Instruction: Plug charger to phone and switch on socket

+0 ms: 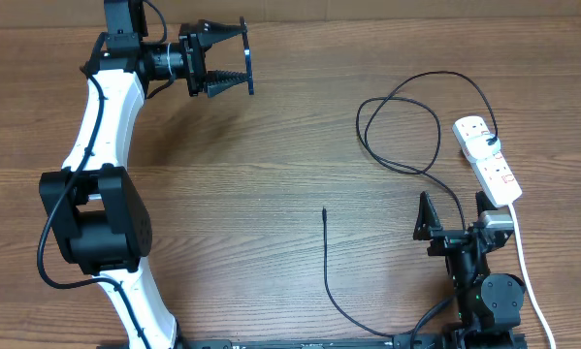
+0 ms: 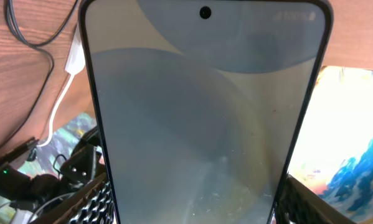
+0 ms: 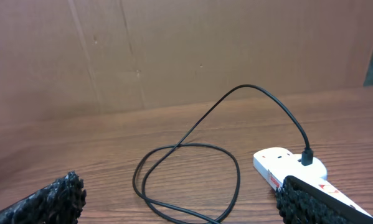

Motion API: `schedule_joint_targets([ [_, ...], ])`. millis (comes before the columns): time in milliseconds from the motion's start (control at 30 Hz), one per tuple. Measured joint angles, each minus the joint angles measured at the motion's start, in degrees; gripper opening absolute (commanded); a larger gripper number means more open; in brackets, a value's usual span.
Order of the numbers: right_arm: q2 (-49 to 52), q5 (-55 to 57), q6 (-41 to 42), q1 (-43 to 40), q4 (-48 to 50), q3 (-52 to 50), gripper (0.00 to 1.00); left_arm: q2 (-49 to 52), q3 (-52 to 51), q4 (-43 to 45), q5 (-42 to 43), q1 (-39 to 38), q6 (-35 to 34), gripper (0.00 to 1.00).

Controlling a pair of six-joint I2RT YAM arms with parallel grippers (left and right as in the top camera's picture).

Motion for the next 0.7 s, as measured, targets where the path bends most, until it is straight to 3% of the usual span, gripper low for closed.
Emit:
schedule_joint_targets([
  [500,0.0,-3.32,6.71,-0.02,-1.88,0.68,1.0,0.0,0.0,2.6,-6.16,0.0,3.93,0.04],
  [700,3.21,-4.17,6.91,-0.02,-6.49,6.49,1.0,0.0,0.0,4.28,-7.67,0.0,4.09,0.04],
])
